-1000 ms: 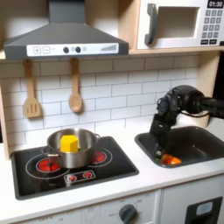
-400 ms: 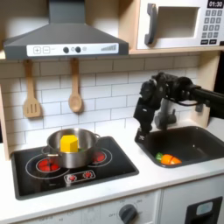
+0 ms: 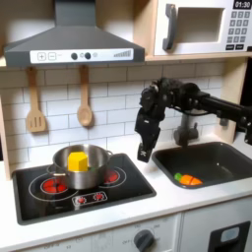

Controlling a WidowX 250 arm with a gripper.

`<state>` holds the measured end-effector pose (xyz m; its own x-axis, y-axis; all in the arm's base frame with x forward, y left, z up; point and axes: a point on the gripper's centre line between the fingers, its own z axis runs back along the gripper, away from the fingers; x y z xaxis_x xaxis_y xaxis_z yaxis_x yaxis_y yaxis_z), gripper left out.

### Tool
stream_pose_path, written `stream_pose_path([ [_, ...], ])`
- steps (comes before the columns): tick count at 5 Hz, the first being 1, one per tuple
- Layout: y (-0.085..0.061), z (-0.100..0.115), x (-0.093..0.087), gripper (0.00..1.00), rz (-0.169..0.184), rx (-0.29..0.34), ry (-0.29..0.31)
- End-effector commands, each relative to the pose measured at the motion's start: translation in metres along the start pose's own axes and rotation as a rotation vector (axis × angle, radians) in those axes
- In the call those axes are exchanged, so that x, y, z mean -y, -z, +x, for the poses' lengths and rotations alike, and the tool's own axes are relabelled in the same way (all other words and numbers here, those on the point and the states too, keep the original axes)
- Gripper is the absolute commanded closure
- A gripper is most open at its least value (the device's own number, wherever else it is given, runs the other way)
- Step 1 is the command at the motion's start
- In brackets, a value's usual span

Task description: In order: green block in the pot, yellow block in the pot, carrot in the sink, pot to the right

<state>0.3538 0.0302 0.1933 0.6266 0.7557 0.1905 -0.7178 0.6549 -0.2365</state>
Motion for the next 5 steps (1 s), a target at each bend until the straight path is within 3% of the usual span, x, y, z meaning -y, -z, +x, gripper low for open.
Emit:
stream_pose_path([
  [1,-0.004,0.016,-0.012,0.00,0.035,-0.065,0.032],
  [2,-0.008,0.022,-0.017,0.00,0.049,-0.120,0.047],
  [5,-0.018,0.048,-0.027,0.00,0.029,-0.093,0.012],
])
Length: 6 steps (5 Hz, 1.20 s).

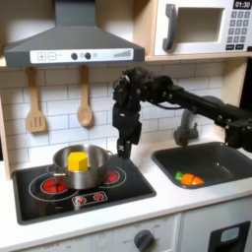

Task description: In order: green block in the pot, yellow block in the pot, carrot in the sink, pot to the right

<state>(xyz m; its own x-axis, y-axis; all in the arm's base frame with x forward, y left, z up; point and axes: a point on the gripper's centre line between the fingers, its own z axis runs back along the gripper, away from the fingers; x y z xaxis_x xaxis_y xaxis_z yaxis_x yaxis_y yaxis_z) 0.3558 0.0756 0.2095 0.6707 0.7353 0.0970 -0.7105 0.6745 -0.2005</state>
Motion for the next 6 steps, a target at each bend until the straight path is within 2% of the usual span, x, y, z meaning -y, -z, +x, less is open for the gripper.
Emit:
stream_pose_path([
  [1,-0.004,0.016,-0.005,0.00,-0.010,0.012,-0.024],
  [2,-0.005,0.022,-0.010,0.00,-0.049,-0.012,-0.085],
  [5,-0.005,0.022,-0.013,0.00,-0.041,-0.008,-0.086],
  [6,-0.004,0.022,-0.015,0.00,-0.002,-0.011,-0.052],
])
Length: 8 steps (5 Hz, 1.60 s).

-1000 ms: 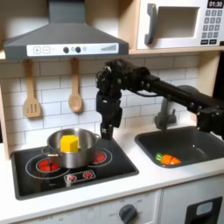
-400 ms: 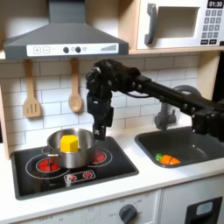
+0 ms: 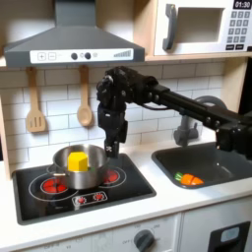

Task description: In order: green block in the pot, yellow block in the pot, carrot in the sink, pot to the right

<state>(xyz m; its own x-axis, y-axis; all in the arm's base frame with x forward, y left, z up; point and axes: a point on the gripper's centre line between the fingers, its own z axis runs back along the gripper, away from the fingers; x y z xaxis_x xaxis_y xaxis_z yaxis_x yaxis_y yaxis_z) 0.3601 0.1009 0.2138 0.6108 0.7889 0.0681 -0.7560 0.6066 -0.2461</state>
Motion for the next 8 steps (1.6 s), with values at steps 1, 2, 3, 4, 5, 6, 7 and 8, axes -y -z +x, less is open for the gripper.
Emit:
stream_pose_path([
  [1,0.006,0.011,-0.002,0.00,0.049,-0.100,0.132],
  [2,0.014,0.016,0.000,0.00,0.095,-0.153,0.223],
  [3,0.013,0.017,0.002,0.00,0.093,-0.197,0.284],
  [4,0.013,0.016,0.004,0.00,0.095,-0.188,0.312],
  [5,0.014,0.017,0.008,0.00,0.089,-0.183,0.320],
  [6,0.016,0.019,0.006,0.00,0.097,-0.153,0.335],
  [7,0.024,0.020,0.004,0.00,0.094,-0.112,0.357],
  [8,0.032,0.018,0.004,0.00,0.095,-0.131,0.361],
])
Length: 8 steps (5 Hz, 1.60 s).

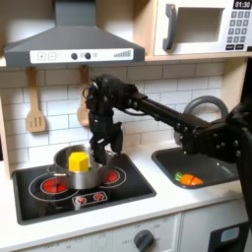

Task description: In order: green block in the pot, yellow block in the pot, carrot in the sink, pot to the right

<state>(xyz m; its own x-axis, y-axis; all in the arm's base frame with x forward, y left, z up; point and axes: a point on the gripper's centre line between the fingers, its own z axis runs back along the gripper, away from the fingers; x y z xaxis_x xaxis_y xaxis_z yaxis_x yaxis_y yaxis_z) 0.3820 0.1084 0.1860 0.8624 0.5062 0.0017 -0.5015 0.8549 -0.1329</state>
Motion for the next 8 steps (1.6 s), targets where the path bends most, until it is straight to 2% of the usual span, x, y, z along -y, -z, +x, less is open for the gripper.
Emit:
stream_pose_path([
  [1,-0.001,0.001,0.001,0.00,-0.011,0.022,-0.001],
  [2,-0.004,0.003,0.000,0.00,-0.014,0.024,-0.007],
  [3,0.001,0.001,-0.002,0.00,-0.006,0.017,-0.007],
  [6,0.007,0.001,-0.002,0.00,-0.010,0.024,-0.014],
  [7,0.005,0.000,0.000,0.00,-0.014,0.029,-0.013],
  [8,0.005,-0.001,0.000,1.00,-0.015,0.031,-0.020],
])
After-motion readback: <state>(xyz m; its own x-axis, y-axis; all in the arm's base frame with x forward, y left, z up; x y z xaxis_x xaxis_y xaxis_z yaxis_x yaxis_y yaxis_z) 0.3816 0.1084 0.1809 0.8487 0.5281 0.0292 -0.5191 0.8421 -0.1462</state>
